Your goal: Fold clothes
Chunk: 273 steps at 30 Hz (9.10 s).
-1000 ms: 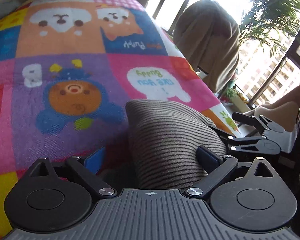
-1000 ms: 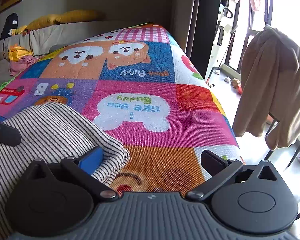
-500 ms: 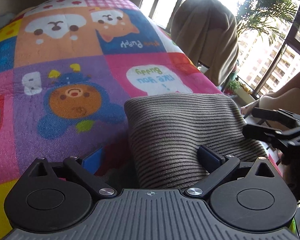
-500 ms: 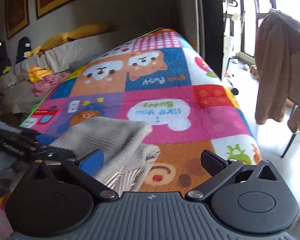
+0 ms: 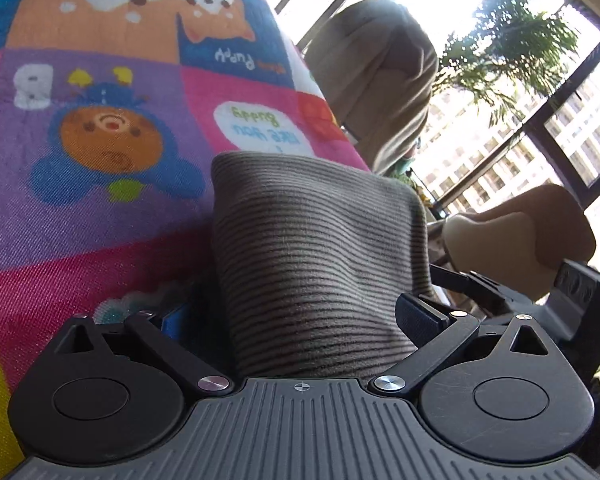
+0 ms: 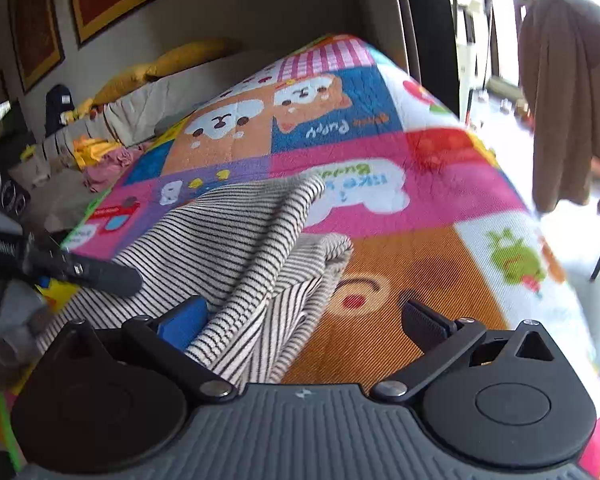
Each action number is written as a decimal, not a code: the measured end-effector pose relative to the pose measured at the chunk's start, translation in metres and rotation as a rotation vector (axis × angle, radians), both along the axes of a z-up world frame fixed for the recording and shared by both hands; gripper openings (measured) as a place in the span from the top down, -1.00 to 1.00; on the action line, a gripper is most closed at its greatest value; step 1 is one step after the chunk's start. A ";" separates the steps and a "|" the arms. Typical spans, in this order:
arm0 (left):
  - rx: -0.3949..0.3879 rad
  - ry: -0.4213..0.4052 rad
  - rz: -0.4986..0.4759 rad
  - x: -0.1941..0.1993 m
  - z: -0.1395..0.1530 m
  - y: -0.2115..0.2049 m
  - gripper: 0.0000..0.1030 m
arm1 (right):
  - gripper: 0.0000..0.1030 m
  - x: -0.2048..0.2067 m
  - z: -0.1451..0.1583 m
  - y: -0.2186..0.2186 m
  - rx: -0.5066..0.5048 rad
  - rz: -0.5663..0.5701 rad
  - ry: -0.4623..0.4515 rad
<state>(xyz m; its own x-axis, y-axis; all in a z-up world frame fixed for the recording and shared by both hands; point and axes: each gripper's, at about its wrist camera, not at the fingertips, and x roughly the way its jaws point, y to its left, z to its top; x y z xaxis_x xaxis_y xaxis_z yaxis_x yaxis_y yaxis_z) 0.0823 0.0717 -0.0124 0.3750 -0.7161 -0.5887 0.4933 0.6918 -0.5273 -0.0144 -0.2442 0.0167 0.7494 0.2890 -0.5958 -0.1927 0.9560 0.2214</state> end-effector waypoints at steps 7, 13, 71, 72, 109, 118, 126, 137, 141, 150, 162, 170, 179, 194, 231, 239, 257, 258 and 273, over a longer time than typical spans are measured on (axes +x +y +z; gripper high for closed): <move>0.102 -0.072 -0.007 -0.009 0.003 -0.018 -0.99 | -1.00 0.034 -0.003 -0.013 0.261 -0.006 0.174; 0.085 -0.077 -0.002 -0.009 0.002 -0.016 -0.99 | -1.00 0.052 -0.008 -0.020 0.405 0.008 0.254; 0.514 -0.322 -0.117 0.023 0.017 -0.087 -0.98 | -1.00 0.063 -0.012 0.037 -0.449 0.179 -0.063; 0.535 -0.325 -0.080 0.031 0.016 -0.085 -0.98 | -1.00 0.073 -0.015 0.036 -0.433 0.135 -0.063; 0.354 -0.213 0.205 0.091 0.024 -0.054 -1.00 | -1.00 0.139 -0.004 -0.013 -0.210 -0.179 -0.143; 0.290 -0.189 0.378 0.043 0.019 -0.033 -1.00 | -1.00 0.083 0.003 -0.022 -0.048 -0.183 -0.096; 0.464 -0.328 0.445 -0.041 0.005 -0.059 -1.00 | -1.00 0.027 -0.019 0.014 -0.299 -0.188 -0.002; 0.539 -0.285 0.484 -0.025 -0.006 -0.061 -1.00 | -1.00 0.044 -0.024 0.008 -0.241 -0.190 0.008; 0.518 -0.271 0.486 -0.024 -0.007 -0.057 -1.00 | -1.00 0.044 -0.025 0.005 -0.220 -0.189 0.014; 0.524 -0.271 0.492 -0.027 -0.007 -0.062 -1.00 | -1.00 0.044 -0.026 0.004 -0.214 -0.188 0.016; 0.521 -0.271 0.490 -0.026 -0.007 -0.061 -1.00 | -1.00 0.045 -0.025 0.000 -0.212 -0.185 0.019; 0.518 -0.270 0.489 -0.024 -0.007 -0.059 -1.00 | -1.00 0.045 -0.025 0.003 -0.216 -0.186 0.018; 0.518 -0.270 0.489 -0.024 -0.007 -0.058 -1.00 | -1.00 0.045 -0.025 0.003 -0.215 -0.187 0.018; 0.518 -0.270 0.489 -0.024 -0.007 -0.059 -1.00 | -1.00 0.044 -0.025 0.003 -0.215 -0.187 0.018; 0.519 -0.271 0.489 -0.023 -0.008 -0.059 -1.00 | -1.00 0.045 -0.025 0.003 -0.215 -0.187 0.018; 0.518 -0.271 0.489 -0.023 -0.008 -0.058 -1.00 | -1.00 0.044 -0.025 0.003 -0.215 -0.187 0.018; 0.518 -0.271 0.489 -0.023 -0.008 -0.059 -1.00 | -1.00 0.045 -0.025 0.003 -0.215 -0.187 0.018; 0.518 -0.271 0.489 -0.023 -0.008 -0.059 -1.00 | -1.00 0.045 -0.025 0.003 -0.215 -0.187 0.018; 0.517 -0.270 0.490 -0.024 -0.008 -0.060 -1.00 | -1.00 0.044 -0.025 0.004 -0.214 -0.187 0.018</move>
